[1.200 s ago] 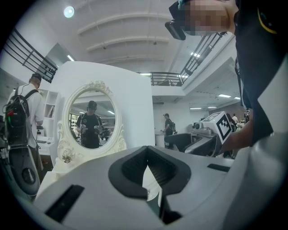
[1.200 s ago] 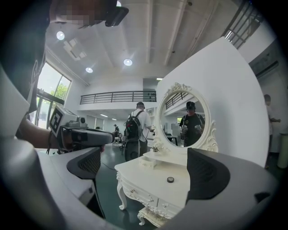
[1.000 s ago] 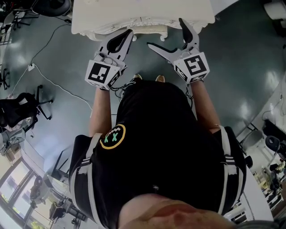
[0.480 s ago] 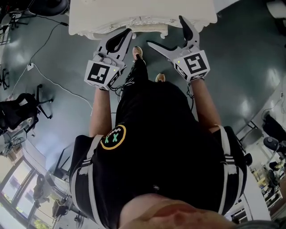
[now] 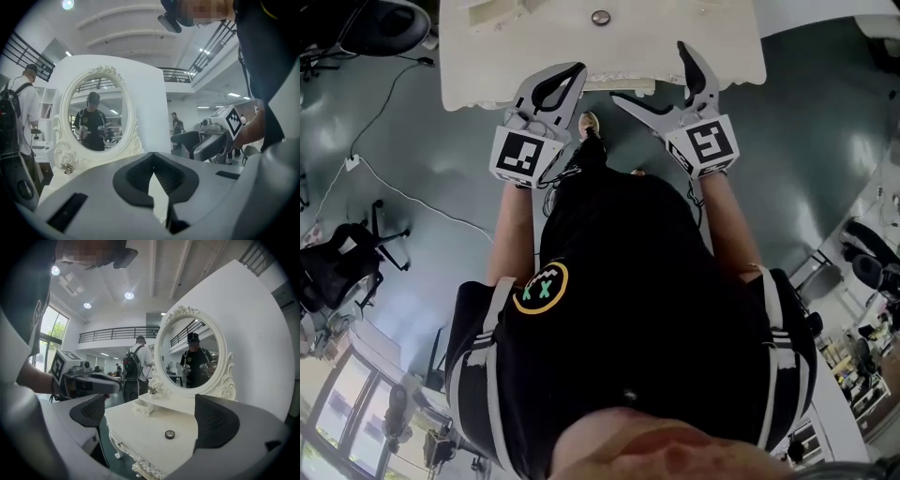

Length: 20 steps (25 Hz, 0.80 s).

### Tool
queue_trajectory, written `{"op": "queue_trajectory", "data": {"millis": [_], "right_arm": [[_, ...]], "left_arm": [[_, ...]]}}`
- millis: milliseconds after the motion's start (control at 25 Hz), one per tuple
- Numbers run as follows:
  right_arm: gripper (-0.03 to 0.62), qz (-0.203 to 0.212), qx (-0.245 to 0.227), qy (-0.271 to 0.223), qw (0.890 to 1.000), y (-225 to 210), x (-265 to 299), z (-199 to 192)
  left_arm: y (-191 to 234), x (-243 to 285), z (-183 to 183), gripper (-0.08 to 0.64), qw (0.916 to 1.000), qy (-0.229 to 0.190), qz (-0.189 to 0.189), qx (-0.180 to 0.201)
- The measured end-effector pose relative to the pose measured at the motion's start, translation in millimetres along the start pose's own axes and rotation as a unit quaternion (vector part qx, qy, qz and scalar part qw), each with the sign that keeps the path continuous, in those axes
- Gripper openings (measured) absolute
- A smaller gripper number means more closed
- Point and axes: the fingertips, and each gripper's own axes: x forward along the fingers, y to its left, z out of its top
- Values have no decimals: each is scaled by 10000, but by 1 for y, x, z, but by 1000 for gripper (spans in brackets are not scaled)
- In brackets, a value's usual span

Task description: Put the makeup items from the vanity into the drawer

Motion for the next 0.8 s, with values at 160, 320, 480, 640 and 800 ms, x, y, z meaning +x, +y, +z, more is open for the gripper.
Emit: {"op": "queue_trajectory", "data": {"millis": [160, 320, 480, 640, 800], "right_arm": [[598, -84, 5, 114, 9999, -14, 43, 4], [598, -175, 34, 249, 9995, -27, 75, 3], [598, -201, 39, 345, 9992, -40, 98, -1], [598, -102, 73, 365, 9993, -54, 114, -7], [598, 70, 43, 361, 9993, -70, 127, -17]], "left_arm": [[43, 15, -8, 18, 9998, -27, -135, -117], [78, 30, -10, 18, 9990, -67, -119, -435], [100, 46, -15, 18, 9983, -42, -133, -569], [109, 61, -23, 18, 9982, 68, -70, -600], [113, 81, -34, 18, 9988, 249, 92, -403]]}}
